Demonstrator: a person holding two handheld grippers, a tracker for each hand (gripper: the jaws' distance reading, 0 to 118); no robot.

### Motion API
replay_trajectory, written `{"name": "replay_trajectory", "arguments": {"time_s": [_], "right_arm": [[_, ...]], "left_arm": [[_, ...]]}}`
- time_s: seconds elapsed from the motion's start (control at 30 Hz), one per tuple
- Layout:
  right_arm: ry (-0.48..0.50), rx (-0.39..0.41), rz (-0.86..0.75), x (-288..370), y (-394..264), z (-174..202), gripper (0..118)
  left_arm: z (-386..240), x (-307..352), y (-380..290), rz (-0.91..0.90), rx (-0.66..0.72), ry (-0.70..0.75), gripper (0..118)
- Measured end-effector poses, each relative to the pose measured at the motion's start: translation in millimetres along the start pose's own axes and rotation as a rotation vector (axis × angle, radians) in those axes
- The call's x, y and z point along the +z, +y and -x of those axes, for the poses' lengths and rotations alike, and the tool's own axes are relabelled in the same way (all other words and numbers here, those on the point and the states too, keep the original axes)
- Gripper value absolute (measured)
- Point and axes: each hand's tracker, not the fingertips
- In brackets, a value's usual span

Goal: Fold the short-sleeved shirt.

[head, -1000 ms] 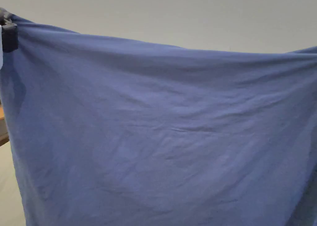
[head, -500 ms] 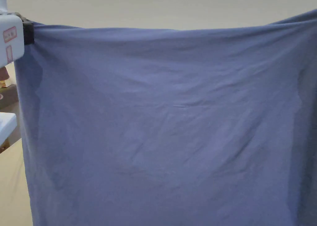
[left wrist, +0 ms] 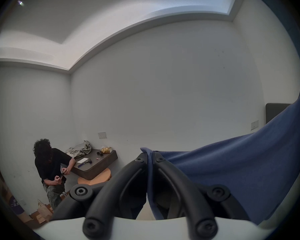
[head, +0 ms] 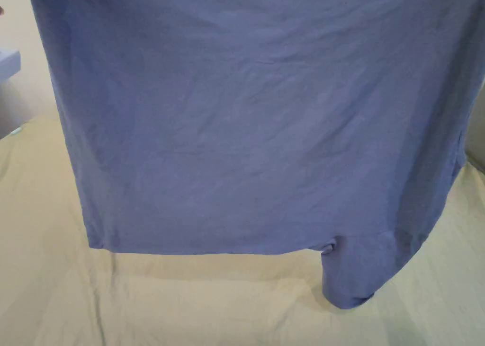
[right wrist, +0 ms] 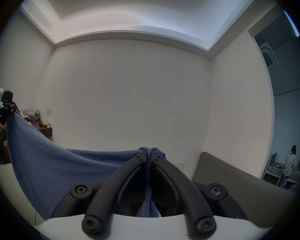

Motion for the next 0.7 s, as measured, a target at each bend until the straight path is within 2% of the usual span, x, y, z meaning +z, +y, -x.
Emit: {"name": "replay_trajectory", "arguments": {"time_s": [0.17, 0.43, 0.63, 0.7], "right_arm": [[-0.001, 0.027, 0.069, -43.7, -31.0, 18.9, 5], [0.062, 0.042, 0.212, -63.5, -144.3, 43.1, 5], [0.126, 0.004, 0.317, -34.9, -232.6, 58.9, 5], [0.142, 0.018, 0.339, -13.0, -258.3, 65.0, 5]], "left_arm": [[-17.1, -51.6, -27.5, 0.069, 0.019, -0.002, 2], [-43.2, -96.4, -125.2, 0.125, -0.027, -0.03, 2], [-54.8, -73.0, -220.8, 0.252, -0.044, -0.093, 2], [-54.1, -54.6, -253.3, 0.285, -0.053, -0.117, 2]]}}
